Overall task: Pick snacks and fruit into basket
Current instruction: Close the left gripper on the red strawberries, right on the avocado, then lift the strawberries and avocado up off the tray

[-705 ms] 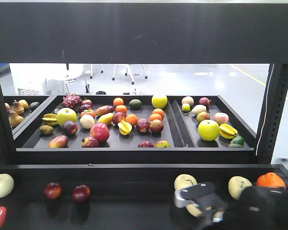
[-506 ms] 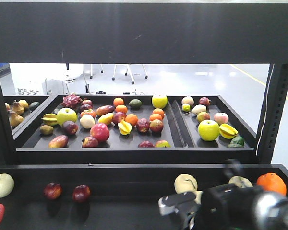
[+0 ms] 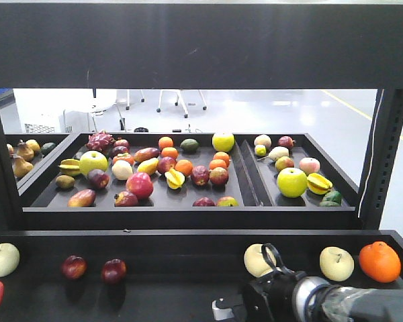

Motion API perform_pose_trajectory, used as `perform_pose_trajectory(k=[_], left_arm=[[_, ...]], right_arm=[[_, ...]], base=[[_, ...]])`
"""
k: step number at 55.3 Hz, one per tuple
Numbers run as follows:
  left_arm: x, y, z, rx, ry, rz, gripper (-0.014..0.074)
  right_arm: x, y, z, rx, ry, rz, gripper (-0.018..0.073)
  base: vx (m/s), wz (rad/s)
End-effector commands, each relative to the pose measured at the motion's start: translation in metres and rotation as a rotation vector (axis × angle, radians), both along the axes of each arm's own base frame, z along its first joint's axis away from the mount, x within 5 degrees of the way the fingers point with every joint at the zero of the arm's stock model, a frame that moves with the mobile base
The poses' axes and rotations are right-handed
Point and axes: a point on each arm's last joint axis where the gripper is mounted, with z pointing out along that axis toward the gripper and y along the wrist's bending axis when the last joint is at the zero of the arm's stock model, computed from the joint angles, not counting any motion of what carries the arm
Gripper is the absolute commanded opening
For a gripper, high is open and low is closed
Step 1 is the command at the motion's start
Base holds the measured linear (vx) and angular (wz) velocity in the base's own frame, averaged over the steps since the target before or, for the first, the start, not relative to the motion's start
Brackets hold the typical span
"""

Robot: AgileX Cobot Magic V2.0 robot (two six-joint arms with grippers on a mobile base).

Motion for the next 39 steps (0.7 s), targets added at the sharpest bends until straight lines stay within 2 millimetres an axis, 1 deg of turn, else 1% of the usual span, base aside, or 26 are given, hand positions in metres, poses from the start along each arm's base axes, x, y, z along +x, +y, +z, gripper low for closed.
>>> perform_pose_trajectory(k=[1, 18, 25, 29, 34, 39], left_arm=[[0.002, 0.004, 0.017, -0.027, -0.1, 0.054, -0.0006], [0.003, 0.005, 0.018, -0.027, -0.114, 0.065, -0.0006], [0.003, 0.005, 0.018, -0.027, -0.114, 0.065, -0.0006], [0.003, 0.005, 0.019, -0.027, -0.116, 0.065, -0.0006], [0.003, 0.005, 0.019, -0.027, -0.119, 0.067, -0.0006], [0.003, 0.005, 0.019, -0.027, -0.119, 0.067, -0.0006]], right_arm=[[0.01, 0.005, 0.024, 0.041, -0.062, -0.006, 0.0551], [0.009, 0.005, -0.003, -0.002, 0.024, -0.005, 0.0551], [0.009, 0.004, -0.007, -0.008, 0.037, -0.005, 0.0536], [0.008, 0.004, -0.008, -0.016, 0.051, 0.0, 0.0487], [0.006, 0.003, -0.008, -0.026, 0.071, 0.002, 0.0391], [0.006, 0.003, -0.006, -0.031, 0.08, 0.002, 0.027]], base=[[0.0, 0.0], [0.0, 0.0], [0.0, 0.0], [0.0, 0.0], [0.0, 0.0], [0.0, 0.0]])
